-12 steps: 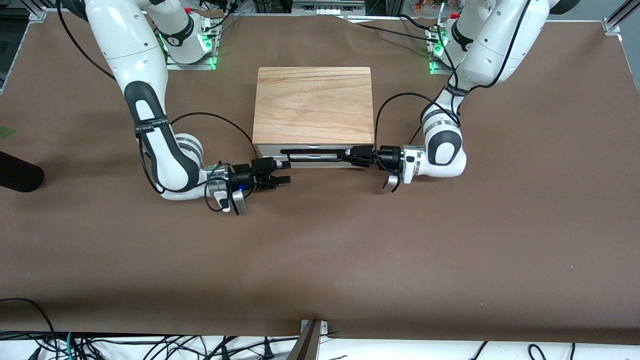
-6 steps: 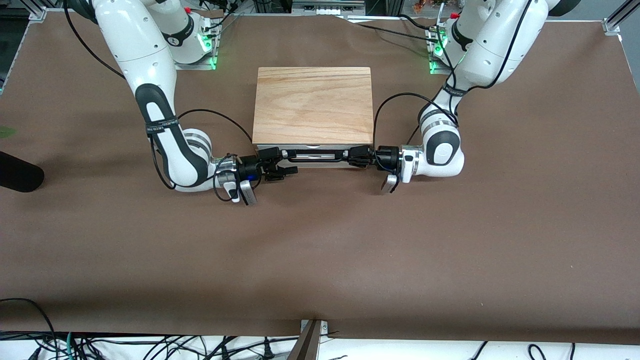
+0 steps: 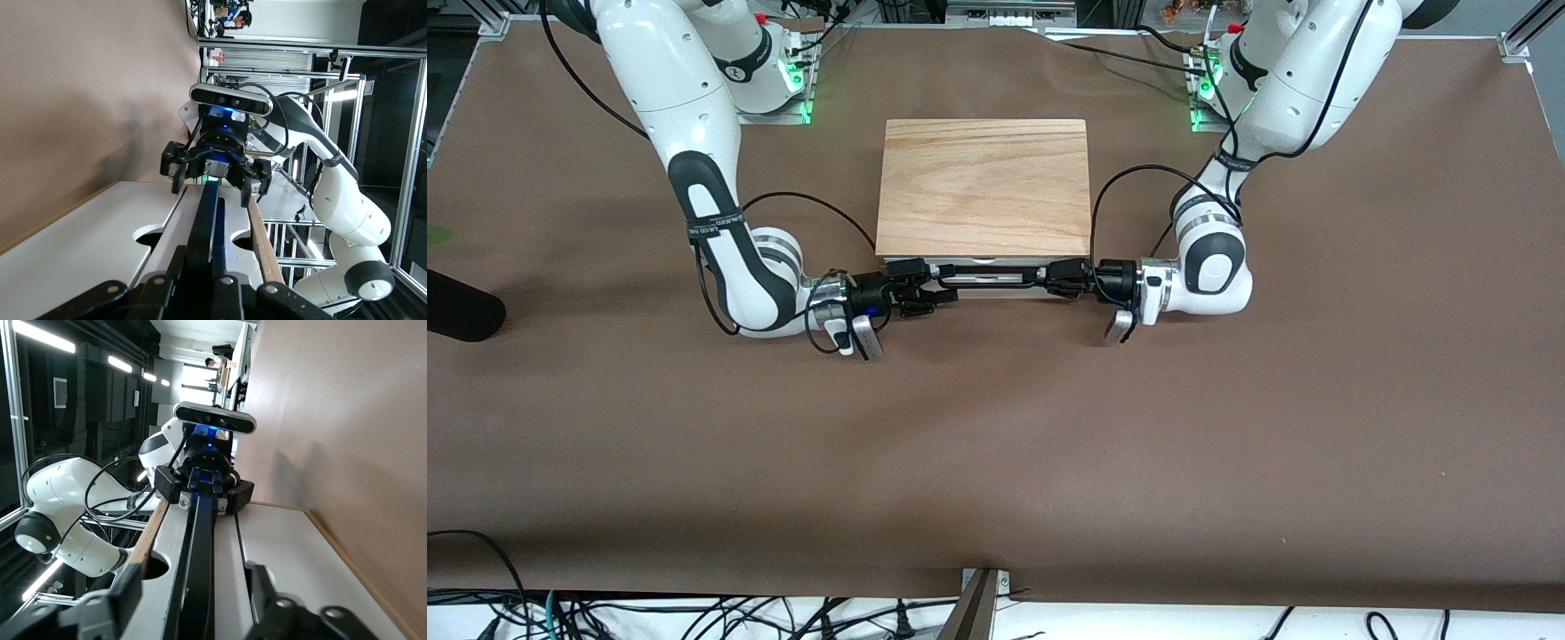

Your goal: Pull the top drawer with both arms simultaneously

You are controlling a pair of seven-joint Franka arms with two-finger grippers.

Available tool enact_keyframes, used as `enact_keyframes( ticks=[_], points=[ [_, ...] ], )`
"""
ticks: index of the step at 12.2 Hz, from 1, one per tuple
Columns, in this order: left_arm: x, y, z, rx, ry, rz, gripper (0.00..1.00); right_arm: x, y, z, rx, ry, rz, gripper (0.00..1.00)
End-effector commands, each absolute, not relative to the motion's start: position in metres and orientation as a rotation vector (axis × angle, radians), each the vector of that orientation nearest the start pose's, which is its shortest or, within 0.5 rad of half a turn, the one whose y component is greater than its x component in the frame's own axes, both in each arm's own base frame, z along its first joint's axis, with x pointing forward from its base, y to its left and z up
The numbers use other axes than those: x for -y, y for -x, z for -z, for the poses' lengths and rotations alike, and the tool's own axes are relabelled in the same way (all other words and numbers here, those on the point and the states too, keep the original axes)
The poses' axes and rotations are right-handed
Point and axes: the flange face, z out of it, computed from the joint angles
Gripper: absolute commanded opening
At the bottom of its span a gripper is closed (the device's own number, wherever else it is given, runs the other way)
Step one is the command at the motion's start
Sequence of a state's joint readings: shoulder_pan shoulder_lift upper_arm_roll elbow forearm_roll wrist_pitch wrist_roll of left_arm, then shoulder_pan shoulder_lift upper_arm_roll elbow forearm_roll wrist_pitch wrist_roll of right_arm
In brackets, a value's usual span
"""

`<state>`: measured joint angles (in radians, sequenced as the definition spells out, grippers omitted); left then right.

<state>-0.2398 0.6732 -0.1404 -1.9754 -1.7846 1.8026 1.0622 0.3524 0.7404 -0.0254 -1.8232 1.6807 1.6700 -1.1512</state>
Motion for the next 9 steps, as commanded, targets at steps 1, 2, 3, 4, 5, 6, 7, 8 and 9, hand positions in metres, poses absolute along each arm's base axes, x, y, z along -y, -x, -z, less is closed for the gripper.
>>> enact_keyframes(
  ticks=[1,2,3,4,5,6,7,8,9],
  points=[
    [0.309,-0.503,-0.149,0.035,-1.596,0.093,0.0,-0.288,-0.558,-0.167,0.257,1.555,0.019,0.68],
    [0.309,-0.503,-0.149,0.034,-1.596,0.094,0.0,-0.288,-0.559,-0.168,0.252,1.553,0.021,0.65],
    [0.309,-0.503,-0.149,0.035,-1.596,0.093,0.0,-0.287,-0.559,-0.167,0.249,1.555,0.022,0.65],
    [0.309,-0.503,-0.149,0.035,-1.596,0.093,0.0,-0.287,-0.559,-0.166,0.25,1.558,0.022,0.65],
    [0.309,-0.503,-0.149,0.035,-1.596,0.093,0.0,-0.288,-0.557,-0.164,0.257,1.56,0.025,0.65],
    [0.309,-0.503,-0.149,0.035,-1.597,0.093,0.0,-0.287,-0.555,-0.162,0.257,1.558,0.02,0.65],
    [0.309,-0.503,-0.149,0.034,-1.596,0.094,0.0,-0.288,-0.552,-0.161,0.257,1.559,0.013,0.65],
    [0.309,-0.503,-0.149,0.034,-1.596,0.094,0.0,-0.289,-0.55,-0.159,0.257,1.561,0.009,0.65],
    [0.309,-0.503,-0.149,0.034,-1.596,0.094,0.0,-0.29,-0.549,-0.158,0.255,1.561,0.004,0.65]
  ],
)
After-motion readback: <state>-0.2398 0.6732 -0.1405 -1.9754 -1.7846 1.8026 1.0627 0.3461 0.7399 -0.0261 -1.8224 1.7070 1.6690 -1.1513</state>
